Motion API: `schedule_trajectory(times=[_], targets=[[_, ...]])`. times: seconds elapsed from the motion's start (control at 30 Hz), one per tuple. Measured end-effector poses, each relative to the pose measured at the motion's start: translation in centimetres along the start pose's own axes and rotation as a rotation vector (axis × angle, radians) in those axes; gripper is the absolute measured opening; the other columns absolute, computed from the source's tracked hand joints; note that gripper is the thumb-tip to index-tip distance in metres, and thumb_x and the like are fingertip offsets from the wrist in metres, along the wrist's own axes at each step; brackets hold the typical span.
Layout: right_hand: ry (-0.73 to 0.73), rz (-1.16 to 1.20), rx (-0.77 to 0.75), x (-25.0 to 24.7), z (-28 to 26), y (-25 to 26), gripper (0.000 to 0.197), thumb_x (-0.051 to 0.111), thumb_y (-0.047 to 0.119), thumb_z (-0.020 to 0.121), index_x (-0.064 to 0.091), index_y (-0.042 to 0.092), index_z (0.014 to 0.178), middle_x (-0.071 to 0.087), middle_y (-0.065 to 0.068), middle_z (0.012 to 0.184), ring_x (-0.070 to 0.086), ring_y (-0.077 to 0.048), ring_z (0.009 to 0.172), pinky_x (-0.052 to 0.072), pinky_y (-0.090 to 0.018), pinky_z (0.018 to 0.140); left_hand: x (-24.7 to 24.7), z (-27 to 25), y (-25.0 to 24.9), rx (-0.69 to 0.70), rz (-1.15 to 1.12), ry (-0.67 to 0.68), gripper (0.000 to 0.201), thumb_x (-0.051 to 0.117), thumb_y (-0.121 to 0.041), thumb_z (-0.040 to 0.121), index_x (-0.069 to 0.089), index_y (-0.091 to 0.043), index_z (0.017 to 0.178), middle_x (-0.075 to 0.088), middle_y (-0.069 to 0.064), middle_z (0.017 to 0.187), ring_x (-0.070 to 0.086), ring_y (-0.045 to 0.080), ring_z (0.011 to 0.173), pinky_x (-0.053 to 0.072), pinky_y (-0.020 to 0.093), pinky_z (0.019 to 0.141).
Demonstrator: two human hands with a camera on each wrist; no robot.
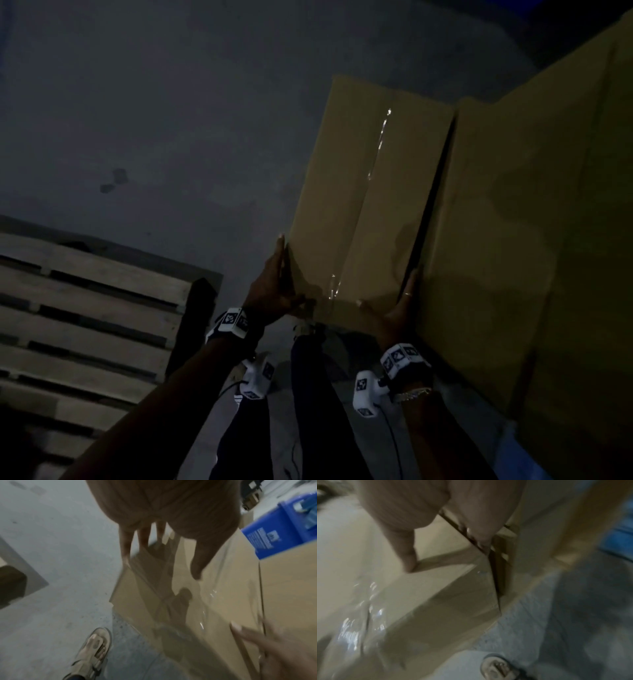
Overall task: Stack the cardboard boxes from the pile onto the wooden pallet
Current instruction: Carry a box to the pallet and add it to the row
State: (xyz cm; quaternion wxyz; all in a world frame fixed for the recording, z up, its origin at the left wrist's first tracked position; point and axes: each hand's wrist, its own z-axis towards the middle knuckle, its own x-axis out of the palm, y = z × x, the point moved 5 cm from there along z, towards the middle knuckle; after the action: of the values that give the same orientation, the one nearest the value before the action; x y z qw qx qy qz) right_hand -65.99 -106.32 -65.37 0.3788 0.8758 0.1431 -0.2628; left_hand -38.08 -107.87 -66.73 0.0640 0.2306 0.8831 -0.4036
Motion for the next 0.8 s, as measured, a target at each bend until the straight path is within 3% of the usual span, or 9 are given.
schedule_trajectory(times=[0.1,0.23,0.3,0.37,0.43,0.47,0.57,0.7,0.8], targets=[[0.026,0.01,0.073,0.2,1.5,-0.3,0.137,0.097,0.031,0.061,0.001,0.046,0.158,0.011,0.008,0.167,0.019,-0.017,0.152,0.025,-0.039,0.119,0.4,0.7,0.0,-0.003,-0.075,0.103,0.143,0.089,-0.042,0.071,-0.027,-0.034,0.154,0.015,-0.016,0.161,0.021,0.009,0.148,0.034,0.029,0.114],[0.096,-0.095,-0.029,0.8,2.3,0.0,0.137,0.1,0.038,0.047,0.016,0.055,0.153,0.021,0.002,0.162,0.031,-0.014,0.139,0.038,-0.035,0.107,0.8,1.1,-0.6,0.098,0.019,0.088,0.142,0.085,-0.06,0.069,-0.026,-0.036,0.154,-0.001,-0.012,0.168,0.015,0.014,0.152,0.034,0.048,0.118],[0.093,-0.117,-0.123,0.5,2.2,0.4,0.128,0.101,0.022,0.051,0.027,0.054,0.15,0.025,-0.006,0.16,0.035,-0.016,0.138,0.043,-0.026,0.101,0.8,0.7,-1.3,0.141,0.091,0.051,0.138,0.08,-0.069,0.068,-0.027,-0.042,0.152,-0.001,-0.01,0.169,0.022,0.02,0.151,0.041,0.047,0.114],[0.12,-0.116,-0.21,-0.2,1.7,1.2,0.104,0.096,0.008,0.06,0.043,0.039,0.144,0.032,-0.012,0.158,0.041,-0.022,0.14,0.048,-0.02,0.096,0.3,0.2,-2.5,0.192,0.197,-0.009,0.13,0.071,-0.076,0.071,-0.023,-0.043,0.153,0.004,-0.009,0.169,0.038,0.025,0.144,0.05,0.047,0.103],[0.126,-0.178,-0.309,-1.0,0.9,2.9,0.089,0.092,0.007,0.067,0.049,0.024,0.143,0.031,-0.005,0.157,0.042,-0.004,0.138,0.049,-0.012,0.091,-0.4,-0.4,-3.7,0.243,0.288,-0.049,0.121,0.064,-0.08,0.074,-0.016,-0.042,0.156,0.013,-0.003,0.167,0.053,0.032,0.13,0.056,0.05,0.091],[0.106,-0.165,-0.349,-1.4,0.6,3.5,0.092,0.094,0.017,0.066,0.049,0.023,0.146,0.029,0.0,0.159,0.04,0.003,0.137,0.049,-0.014,0.095,-0.8,-0.8,-4.0,0.25,0.316,-0.066,0.118,0.063,-0.08,0.075,-0.013,-0.042,0.157,0.017,0.0,0.166,0.059,0.034,0.121,0.057,0.05,0.086],[0.07,-0.094,-0.425,-2.4,-0.7,6.2,0.091,0.094,0.038,0.062,0.054,0.03,0.144,0.03,0.002,0.161,0.033,-0.012,0.145,0.044,-0.031,0.111,-2.2,-2.7,-4.7,0.23,0.316,-0.131,0.116,0.064,-0.08,0.075,-0.009,-0.042,0.158,0.021,0.005,0.163,0.064,0.039,0.11,0.059,0.052,0.082],[0.192,-0.042,-0.449,-2.9,-2.6,10.5,0.076,0.093,0.025,0.066,0.062,0.03,0.136,0.029,0.006,0.161,0.033,-0.008,0.144,0.031,-0.002,0.105,-4.7,-6.6,-5.6,0.153,0.264,-0.201,0.118,0.067,-0.079,0.072,-0.005,-0.043,0.158,0.025,0.006,0.16,0.06,0.04,0.116,0.055,0.052,0.092],[0.272,-0.026,-0.507,-2.9,-4.3,13.8,0.067,0.091,0.025,0.07,0.066,0.029,0.132,0.027,0.015,0.159,0.029,0.017,0.136,0.027,0.006,0.099,-6.8,-9.5,-6.1,0.099,0.256,-0.256,0.118,0.069,-0.078,0.071,-0.001,-0.042,0.159,0.031,0.008,0.156,0.06,0.038,0.118,0.05,0.043,0.094]])
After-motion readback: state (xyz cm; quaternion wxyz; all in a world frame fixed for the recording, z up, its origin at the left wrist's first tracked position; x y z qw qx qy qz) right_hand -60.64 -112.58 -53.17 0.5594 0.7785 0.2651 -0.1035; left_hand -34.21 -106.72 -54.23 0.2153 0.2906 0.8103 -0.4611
